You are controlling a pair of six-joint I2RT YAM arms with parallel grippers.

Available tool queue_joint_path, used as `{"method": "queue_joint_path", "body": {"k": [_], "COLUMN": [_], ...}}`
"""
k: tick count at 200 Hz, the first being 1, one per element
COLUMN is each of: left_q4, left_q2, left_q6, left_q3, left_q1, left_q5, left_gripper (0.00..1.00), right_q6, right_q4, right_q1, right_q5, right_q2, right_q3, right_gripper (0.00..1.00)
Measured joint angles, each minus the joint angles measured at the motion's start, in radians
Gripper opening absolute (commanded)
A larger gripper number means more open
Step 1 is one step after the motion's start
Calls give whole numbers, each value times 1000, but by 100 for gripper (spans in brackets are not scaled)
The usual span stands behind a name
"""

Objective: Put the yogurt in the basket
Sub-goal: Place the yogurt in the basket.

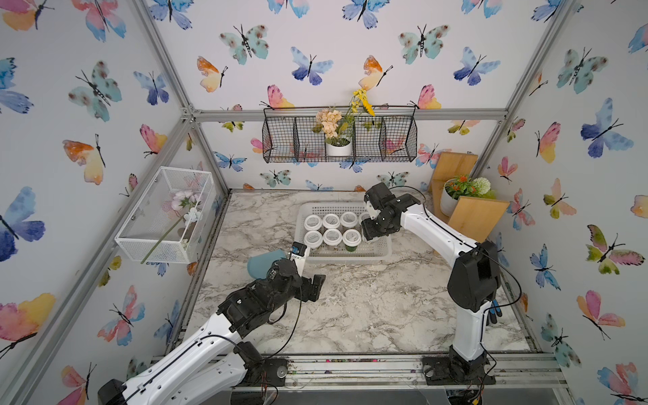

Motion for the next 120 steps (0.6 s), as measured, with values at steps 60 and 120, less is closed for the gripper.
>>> {"method": "queue_joint_path", "body": {"k": [60,120], "left_q4": [0,0], "left_q2": [3,4], "left_q6": [0,0], "left_q3": [0,0], "left_q1": [0,0], "left_q5": [0,0], "left_gripper": [92,92], "right_q6": [-1,-1], "right_q4": [16,24], "right_q1": [-5,-8], "right_q5": [4,11], "right_q2": [23,49], "right_q3": [-5,-18], "right_gripper": [65,65]}}
